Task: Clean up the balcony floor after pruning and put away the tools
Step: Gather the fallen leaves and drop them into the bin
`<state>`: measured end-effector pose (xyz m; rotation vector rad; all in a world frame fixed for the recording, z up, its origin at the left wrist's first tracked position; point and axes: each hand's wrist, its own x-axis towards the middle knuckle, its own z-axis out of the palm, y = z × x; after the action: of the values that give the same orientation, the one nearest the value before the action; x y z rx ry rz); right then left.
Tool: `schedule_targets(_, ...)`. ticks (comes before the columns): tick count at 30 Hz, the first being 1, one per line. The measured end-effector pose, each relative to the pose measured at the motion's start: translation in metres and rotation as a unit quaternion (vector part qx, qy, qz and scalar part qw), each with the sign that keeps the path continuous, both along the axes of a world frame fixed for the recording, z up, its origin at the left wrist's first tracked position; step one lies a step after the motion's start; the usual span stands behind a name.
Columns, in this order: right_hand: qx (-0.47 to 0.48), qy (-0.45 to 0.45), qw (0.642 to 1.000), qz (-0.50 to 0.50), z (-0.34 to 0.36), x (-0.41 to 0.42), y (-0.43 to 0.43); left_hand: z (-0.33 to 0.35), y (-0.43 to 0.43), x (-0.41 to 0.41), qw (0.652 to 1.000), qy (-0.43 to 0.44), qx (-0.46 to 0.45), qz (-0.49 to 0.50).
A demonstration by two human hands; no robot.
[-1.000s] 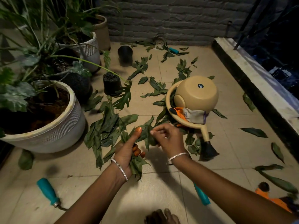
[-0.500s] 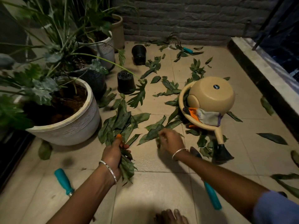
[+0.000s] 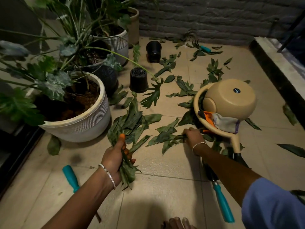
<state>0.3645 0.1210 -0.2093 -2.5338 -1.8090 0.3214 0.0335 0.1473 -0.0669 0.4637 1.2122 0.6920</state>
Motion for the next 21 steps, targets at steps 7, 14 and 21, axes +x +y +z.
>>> schedule_targets(7,0.027,0.023,0.999,-0.023,0.004,-0.005,-0.052,0.008,-0.011,0.026,0.999,0.002,-0.03,-0.036)
schedule_targets(14,0.193,0.289,0.92,-0.182,0.064,-0.05,-0.076,0.014,-0.03,0.059,0.994,0.015,-0.028,-0.106)
schedule_targets(21,0.253,0.434,0.862,-0.074,0.148,-0.144,-0.107,0.018,-0.049,0.075,0.978,-0.026,0.025,-0.206)
